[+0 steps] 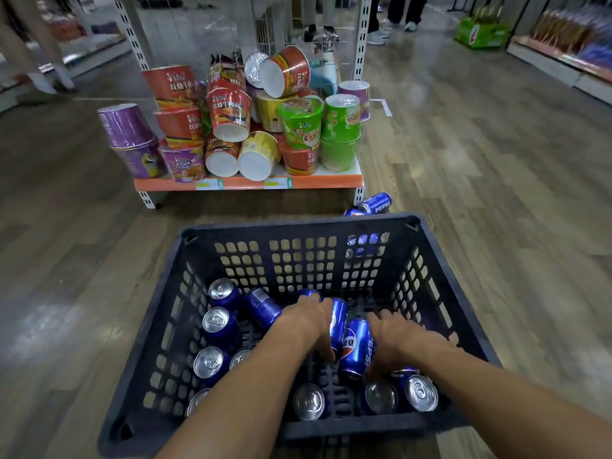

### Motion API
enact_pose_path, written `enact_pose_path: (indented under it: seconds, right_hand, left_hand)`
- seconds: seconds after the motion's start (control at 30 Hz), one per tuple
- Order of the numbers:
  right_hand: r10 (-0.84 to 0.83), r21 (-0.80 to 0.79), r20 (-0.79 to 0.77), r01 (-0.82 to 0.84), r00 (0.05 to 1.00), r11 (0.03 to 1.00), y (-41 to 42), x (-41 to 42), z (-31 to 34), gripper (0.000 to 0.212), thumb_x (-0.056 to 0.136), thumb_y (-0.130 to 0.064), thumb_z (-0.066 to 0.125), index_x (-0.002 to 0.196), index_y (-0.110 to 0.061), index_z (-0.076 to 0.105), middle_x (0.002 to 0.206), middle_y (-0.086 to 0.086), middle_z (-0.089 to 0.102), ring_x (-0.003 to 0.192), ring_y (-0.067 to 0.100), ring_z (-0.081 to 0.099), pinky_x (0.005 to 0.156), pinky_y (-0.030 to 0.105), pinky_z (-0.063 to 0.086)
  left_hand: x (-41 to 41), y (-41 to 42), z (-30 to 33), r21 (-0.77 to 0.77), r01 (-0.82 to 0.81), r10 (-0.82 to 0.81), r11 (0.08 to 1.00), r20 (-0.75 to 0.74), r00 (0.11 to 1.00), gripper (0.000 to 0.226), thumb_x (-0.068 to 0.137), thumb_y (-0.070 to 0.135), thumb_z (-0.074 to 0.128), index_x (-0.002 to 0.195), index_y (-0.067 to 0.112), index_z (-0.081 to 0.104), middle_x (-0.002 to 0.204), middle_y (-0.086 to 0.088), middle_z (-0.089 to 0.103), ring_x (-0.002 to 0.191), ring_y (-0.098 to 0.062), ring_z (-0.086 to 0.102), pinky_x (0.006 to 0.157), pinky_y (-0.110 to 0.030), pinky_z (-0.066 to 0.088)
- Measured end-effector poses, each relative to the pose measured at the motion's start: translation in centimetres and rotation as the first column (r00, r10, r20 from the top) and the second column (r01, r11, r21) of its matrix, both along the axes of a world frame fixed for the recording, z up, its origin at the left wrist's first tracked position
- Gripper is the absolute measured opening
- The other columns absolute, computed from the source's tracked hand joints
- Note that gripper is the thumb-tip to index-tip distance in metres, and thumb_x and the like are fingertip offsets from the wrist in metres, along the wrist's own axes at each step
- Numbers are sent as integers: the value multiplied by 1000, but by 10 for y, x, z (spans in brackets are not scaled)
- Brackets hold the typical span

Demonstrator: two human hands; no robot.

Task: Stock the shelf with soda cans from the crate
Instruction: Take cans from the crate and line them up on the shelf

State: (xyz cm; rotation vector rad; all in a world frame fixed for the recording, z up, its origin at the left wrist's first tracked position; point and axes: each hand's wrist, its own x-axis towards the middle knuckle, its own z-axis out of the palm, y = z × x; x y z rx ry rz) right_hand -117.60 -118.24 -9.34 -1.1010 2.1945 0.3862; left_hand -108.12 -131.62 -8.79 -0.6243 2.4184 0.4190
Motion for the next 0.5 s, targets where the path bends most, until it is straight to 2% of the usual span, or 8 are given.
enact_pose_path:
  seconds: [0.13,0.23,0.33,0.5]
  right_hand:
    - [64,46,-29,-62,998,997,-7,-4,-13,113,66,-56,82,151,-15,21,146,12,36,135,30,36,112,41,35]
    - [91,78,-40,-88,995,993,-13,-10,-30,126,63,-61,82,154,-13,10,150,15,31,138,33,32,115,46,31]
    - [92,126,-30,-88,995,988,-20,-14,-50,142,62,-67,80,156,-10,-10,158,19,15,146,36,19,119,50,22]
    - [76,151,0,-75,997,986,-26,-13,-75,151,60,-69,80,153,-8,-22,161,24,-3,150,39,4,121,54,14]
  left_hand:
    - [-13,-7,-16,4,18,-18,1000,53,998,114,69,47,88,156,17,20,155,-5,26,144,-27,24,113,-51,38]
    - [-25,-10,-30,-22,70,-68,997,74,995,122,68,47,88,158,16,12,159,-5,19,148,-28,18,114,-52,37]
    - [-37,-10,-48,-59,123,-118,991,86,989,131,68,44,89,160,15,0,162,-7,12,150,-30,14,115,-51,35]
    - [-48,-5,-79,-115,177,-165,978,102,981,149,63,45,92,157,15,-20,166,-7,-17,154,-29,-5,121,-50,24]
